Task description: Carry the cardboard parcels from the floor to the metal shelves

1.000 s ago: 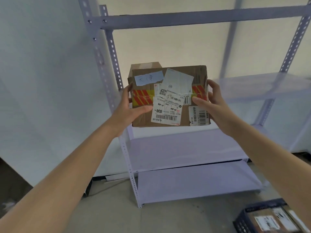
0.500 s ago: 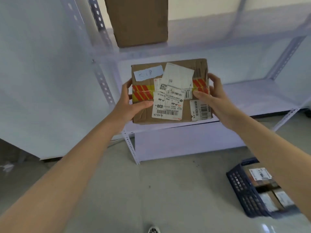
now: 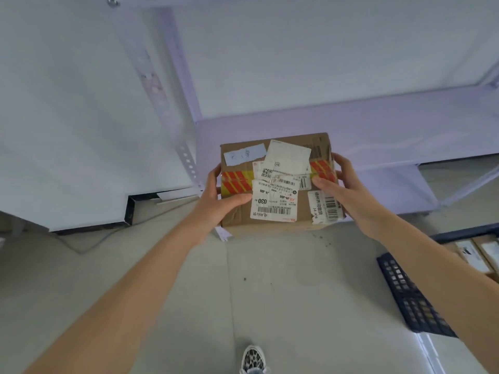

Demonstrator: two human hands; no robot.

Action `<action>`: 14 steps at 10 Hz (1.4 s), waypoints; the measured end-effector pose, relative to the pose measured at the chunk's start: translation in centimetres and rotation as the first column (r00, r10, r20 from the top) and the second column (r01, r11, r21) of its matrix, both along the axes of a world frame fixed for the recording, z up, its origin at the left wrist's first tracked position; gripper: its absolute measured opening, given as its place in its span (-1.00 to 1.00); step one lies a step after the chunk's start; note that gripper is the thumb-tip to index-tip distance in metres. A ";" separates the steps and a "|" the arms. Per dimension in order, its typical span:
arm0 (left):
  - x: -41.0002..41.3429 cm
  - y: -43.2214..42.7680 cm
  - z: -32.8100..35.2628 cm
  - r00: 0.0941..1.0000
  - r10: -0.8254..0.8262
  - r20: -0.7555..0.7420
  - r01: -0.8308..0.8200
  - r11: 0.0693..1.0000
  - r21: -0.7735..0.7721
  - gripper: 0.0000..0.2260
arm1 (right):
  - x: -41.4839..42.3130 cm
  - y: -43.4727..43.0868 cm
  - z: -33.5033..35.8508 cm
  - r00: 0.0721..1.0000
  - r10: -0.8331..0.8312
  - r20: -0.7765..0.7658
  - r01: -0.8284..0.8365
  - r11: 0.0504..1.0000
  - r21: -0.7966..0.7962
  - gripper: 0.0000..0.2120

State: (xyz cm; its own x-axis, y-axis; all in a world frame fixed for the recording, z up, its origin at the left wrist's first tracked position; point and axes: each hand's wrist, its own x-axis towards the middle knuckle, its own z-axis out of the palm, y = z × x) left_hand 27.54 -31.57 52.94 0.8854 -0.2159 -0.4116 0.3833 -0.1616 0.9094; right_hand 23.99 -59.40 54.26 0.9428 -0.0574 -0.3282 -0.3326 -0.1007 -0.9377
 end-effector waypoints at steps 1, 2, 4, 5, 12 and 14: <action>2.3 0.2 -0.7 1.000 -0.001 0.002 0.001 1.000 -0.005 -0.03 | 2.2 0.5 -0.8 1.000 -0.006 0.009 0.006 1.000 0.005 -0.42; 5.1 -0.1 -2.0 1.000 0.011 0.026 -0.011 1.000 0.018 -0.08 | 5.0 0.4 -1.7 1.000 0.021 0.016 -0.021 1.000 -0.004 -0.43; 11.3 -1.0 -4.9 0.986 0.157 0.059 -0.163 0.980 0.110 -0.28 | 12.3 -0.1 -4.4 0.994 0.107 0.022 -0.105 0.992 -0.069 -0.51; 14.0 -1.8 -5.7 0.981 0.189 0.049 -0.192 0.979 0.069 -0.47 | 16.0 -0.5 -5.6 0.995 0.099 0.025 -0.097 0.991 -0.087 -0.55; 24.4 -2.5 -8.3 0.964 0.244 0.108 -0.258 0.956 0.138 -0.51 | 26.6 -0.4 -10.0 0.988 0.117 0.100 -0.103 0.985 -0.136 -0.48; 20.7 -1.2 -5.0 0.931 0.292 0.217 -0.322 0.940 0.116 -0.43 | 22.2 -0.4 -4.8 0.977 0.094 0.192 -0.065 0.986 -0.154 -0.33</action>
